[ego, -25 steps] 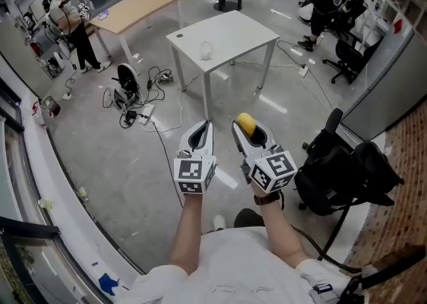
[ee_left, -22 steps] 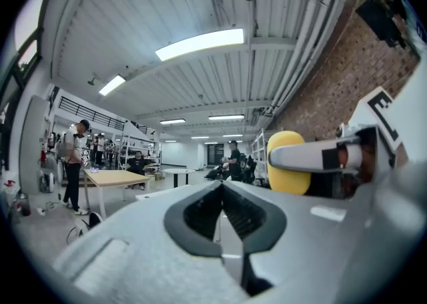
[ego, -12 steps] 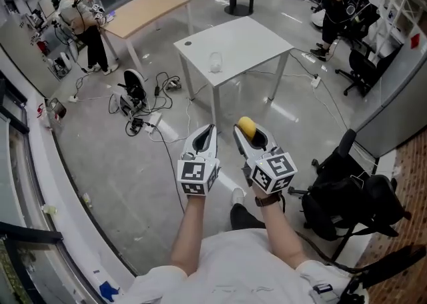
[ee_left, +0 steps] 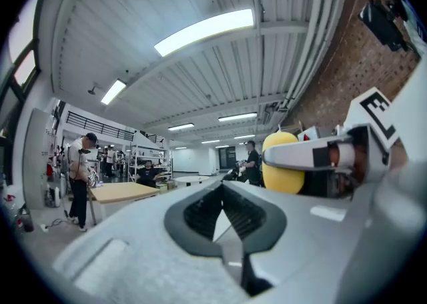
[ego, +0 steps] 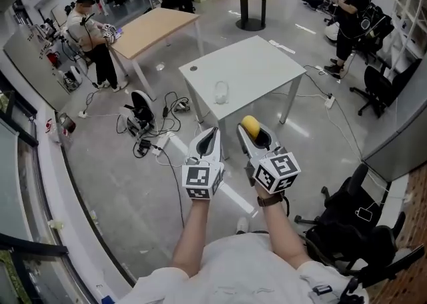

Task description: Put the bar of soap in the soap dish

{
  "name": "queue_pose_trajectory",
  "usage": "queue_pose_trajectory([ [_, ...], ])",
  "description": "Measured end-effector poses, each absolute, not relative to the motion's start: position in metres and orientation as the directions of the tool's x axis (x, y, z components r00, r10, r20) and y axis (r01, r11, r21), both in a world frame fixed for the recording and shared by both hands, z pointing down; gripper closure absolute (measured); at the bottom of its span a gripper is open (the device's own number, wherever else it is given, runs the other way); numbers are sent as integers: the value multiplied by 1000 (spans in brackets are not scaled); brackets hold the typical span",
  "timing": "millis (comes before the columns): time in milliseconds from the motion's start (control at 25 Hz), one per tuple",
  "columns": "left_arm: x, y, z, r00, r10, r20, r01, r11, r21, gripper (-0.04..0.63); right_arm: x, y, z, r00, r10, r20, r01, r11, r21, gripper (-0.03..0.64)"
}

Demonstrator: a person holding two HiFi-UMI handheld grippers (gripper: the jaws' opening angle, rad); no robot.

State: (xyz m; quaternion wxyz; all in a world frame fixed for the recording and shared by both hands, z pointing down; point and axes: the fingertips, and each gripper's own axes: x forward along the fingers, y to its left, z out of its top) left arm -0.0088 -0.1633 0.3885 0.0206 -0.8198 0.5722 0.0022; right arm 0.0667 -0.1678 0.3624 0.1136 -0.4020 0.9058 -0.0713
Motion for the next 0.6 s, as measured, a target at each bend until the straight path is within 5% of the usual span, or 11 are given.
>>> queue_pose_trajectory([
  [360,-20,-219,435,268,-961,72,-963,-269,-15,594,52,-228,407,-738,-669,-87,-610,717,-336,500],
  [600,-27,-270,434,253,-967,31,-967,-253,-12,594,46,-272,415,-765,-639,-79,-583,739,-338,500],
])
